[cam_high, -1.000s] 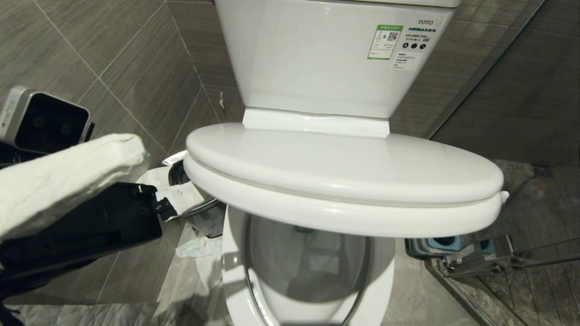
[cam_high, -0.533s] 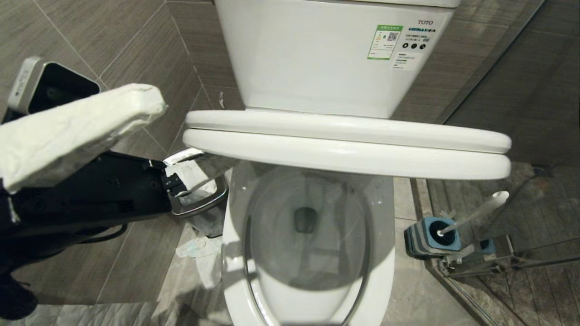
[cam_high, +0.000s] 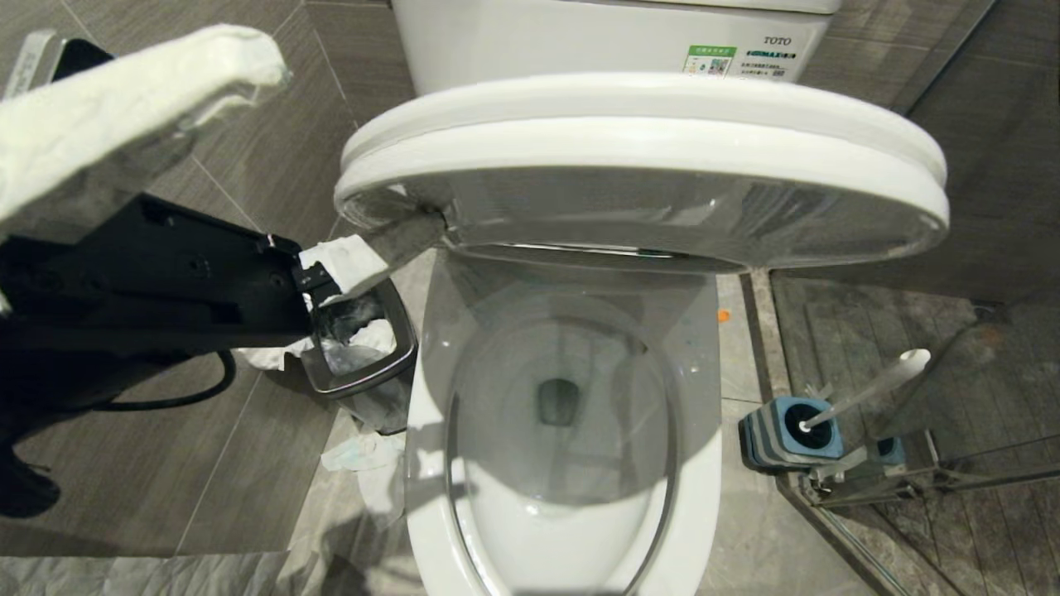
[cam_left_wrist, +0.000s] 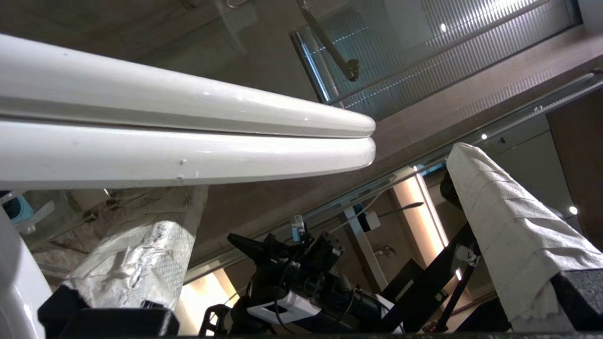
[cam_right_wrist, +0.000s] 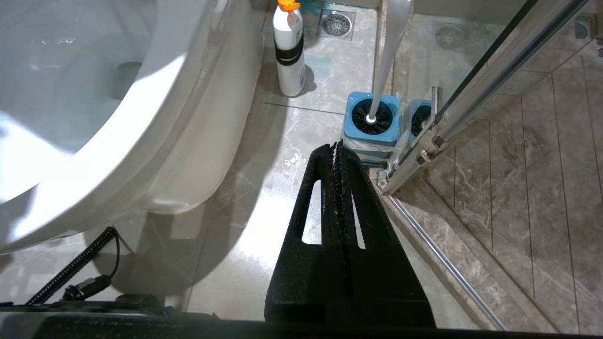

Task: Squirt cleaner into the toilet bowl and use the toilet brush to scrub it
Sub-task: Use the left hand to lift the toilet lid slightly

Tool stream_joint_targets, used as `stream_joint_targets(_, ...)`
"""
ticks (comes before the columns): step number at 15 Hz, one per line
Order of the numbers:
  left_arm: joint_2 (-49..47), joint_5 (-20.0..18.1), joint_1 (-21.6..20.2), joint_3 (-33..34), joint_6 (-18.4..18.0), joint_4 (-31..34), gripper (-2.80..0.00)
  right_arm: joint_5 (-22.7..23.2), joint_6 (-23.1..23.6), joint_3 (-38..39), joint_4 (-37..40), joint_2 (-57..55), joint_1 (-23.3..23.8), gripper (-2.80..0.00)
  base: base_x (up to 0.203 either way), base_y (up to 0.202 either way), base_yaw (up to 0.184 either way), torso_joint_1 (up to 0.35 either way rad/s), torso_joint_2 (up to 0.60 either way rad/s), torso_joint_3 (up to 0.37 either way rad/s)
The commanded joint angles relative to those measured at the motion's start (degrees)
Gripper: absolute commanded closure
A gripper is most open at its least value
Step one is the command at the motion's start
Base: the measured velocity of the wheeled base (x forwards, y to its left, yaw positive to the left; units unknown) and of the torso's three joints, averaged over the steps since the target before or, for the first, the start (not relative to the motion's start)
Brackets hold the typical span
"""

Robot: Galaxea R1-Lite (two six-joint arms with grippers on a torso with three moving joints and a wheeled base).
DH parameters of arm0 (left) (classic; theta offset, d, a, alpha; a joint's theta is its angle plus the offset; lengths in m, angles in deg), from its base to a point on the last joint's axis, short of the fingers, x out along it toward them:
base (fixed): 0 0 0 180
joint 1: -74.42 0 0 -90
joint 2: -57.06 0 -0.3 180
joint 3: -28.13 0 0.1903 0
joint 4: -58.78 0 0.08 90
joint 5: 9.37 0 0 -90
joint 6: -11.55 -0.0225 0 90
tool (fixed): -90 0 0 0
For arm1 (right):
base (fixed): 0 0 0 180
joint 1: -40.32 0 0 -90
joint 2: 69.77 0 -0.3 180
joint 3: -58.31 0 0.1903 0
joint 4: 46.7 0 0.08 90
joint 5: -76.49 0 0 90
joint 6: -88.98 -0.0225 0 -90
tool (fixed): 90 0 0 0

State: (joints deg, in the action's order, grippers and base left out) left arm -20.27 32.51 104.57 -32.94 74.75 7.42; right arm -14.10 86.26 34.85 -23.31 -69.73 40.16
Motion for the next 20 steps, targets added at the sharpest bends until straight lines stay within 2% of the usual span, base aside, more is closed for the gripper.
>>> stream_joint_targets(1, -0.1, -0.2, 0.0, -2.6, 0.3, 0.5, -2.8, 0.0, 0.0, 0.0, 0.0, 0.0, 0.0, 0.0, 0.0, 0.0, 0.0, 0.0, 0.0, 0.0)
stream_joint_targets(7, -2.5, -0.2, -0.1, -6.6, -1.0, 0.5, -2.8, 0.0, 0.0, 0.0, 0.0, 0.0, 0.0, 0.0, 0.0, 0.0, 0.0, 0.0, 0.0, 0.0)
stream_joint_targets(9, -4.5, -0.2, -0.1, -7.5, -3.3, 0.5, -2.8, 0.0, 0.0, 0.0, 0.0, 0.0, 0.0, 0.0, 0.0, 0.0, 0.0, 0.0, 0.0, 0.0)
stream_joint_targets(12, -7.8, -0.1, -0.1, -9.3, -8.6, 0.4, -2.8, 0.0, 0.0, 0.0, 0.0, 0.0, 0.0, 0.0, 0.0, 0.0, 0.0, 0.0, 0.0, 0.0)
stream_joint_targets(20, -11.1, 0.0, -0.3, -17.2, -10.0, 0.6, -2.8, 0.0, 0.0, 0.0, 0.0, 0.0, 0.0, 0.0, 0.0, 0.0, 0.0, 0.0, 0.0, 0.0)
